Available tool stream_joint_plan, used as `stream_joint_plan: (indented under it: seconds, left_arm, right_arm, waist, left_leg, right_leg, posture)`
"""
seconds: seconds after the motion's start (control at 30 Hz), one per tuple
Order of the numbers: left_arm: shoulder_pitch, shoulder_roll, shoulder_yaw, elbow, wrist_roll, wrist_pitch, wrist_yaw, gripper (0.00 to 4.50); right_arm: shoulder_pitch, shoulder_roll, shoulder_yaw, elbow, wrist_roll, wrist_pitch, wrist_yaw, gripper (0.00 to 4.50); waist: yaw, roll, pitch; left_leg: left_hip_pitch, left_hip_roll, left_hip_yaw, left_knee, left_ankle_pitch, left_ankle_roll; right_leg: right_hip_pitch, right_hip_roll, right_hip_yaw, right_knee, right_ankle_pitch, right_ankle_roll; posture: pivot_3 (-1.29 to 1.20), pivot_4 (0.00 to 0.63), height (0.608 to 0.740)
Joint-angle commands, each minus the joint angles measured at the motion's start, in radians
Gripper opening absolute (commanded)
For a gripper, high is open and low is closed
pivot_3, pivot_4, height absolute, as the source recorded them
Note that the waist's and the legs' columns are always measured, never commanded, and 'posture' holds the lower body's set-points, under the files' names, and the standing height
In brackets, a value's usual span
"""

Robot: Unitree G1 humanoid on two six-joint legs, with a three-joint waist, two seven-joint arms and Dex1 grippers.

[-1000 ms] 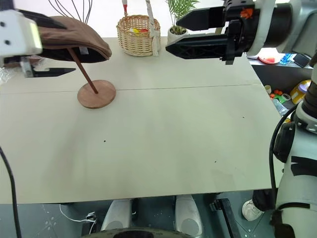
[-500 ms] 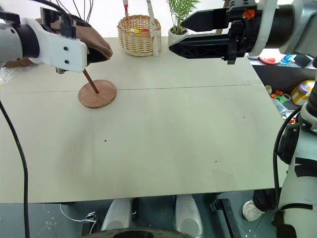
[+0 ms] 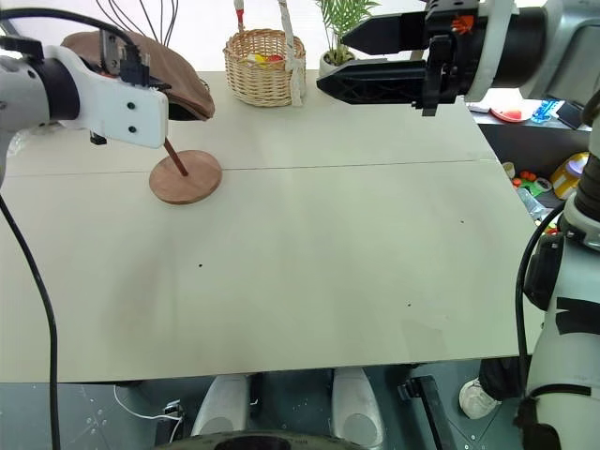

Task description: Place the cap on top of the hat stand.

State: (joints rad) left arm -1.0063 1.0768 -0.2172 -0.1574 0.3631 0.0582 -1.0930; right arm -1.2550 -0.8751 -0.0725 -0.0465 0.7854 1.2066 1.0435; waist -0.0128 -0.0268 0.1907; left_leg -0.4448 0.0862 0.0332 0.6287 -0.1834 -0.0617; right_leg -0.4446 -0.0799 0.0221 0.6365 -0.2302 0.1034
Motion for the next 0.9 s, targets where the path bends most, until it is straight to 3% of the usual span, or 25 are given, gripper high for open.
stream_joint_plan:
  seconds: [0.03, 0.4, 0.57, 0.73, 0.9]
  left_arm:
    - [-0.01, -0.01, 0.071, -0.013, 0.027, 0.03, 0.066, 0.05]
    - [0.013, -0.067, 0.204, 0.043, -0.015, -0.111, 0.333, 0.05]
    - [0.11, -0.059, 0.379, 0.072, -0.16, -0.251, 0.401, 0.05]
    - [0.239, -0.043, 0.538, 0.206, -0.383, -0.625, 0.368, 0.05]
    - [0.272, 0.03, 0.573, 0.432, -0.445, -0.95, 0.338, 0.05]
  right_arm:
    - [-0.016, -0.003, -0.009, 0.0, -0.009, -0.031, -0.007, 4.5]
    - [0.005, -0.017, 0.018, 0.011, -0.035, -0.057, 0.002, 4.5]
    - [0.016, -0.026, 0.025, 0.015, -0.044, -0.057, 0.007, 4.5]
    - [0.014, -0.028, 0.035, 0.032, -0.053, -0.059, 0.013, 4.5]
    - [0.01, -0.033, 0.062, 0.064, -0.087, -0.073, 0.018, 4.5]
  waist:
    - [0.0, 0.0, 0.0]
    - [0.0, 0.0, 0.0]
    - [-0.002, 0.0, 0.0]
    - [-0.001, 0.0, 0.0]
    - [0.001, 0.0, 0.0]
  left_leg:
    - [0.0, 0.0, 0.0, 0.0, 0.0, 0.0]
    - [0.0, 0.0, 0.0, 0.001, 0.0, 0.0]
    - [0.001, 0.0, 0.0, 0.001, 0.0, 0.0]
    - [0.001, 0.0, 0.0, 0.001, 0.0, 0.0]
    - [0.001, 0.0, 0.0, 0.002, 0.0, 0.0]
  right_leg:
    - [0.0, 0.0, 0.0, 0.0, 0.0, 0.0]
    - [0.0, 0.0, 0.0, 0.002, 0.001, 0.003]
    - [0.0, 0.0, 0.0, 0.003, 0.001, 0.003]
    - [0.0, 0.0, 0.0, 0.004, 0.001, 0.003]
    - [0.0, -0.001, 0.0, 0.005, 0.0, 0.0]
  posture:
    - [0.0, 0.15, 0.728]
    - [0.0, 0.15, 0.728]
    - [0.0, 0.15, 0.728]
    - [0.0, 0.15, 0.728]
    - [0.0, 0.15, 0.728]
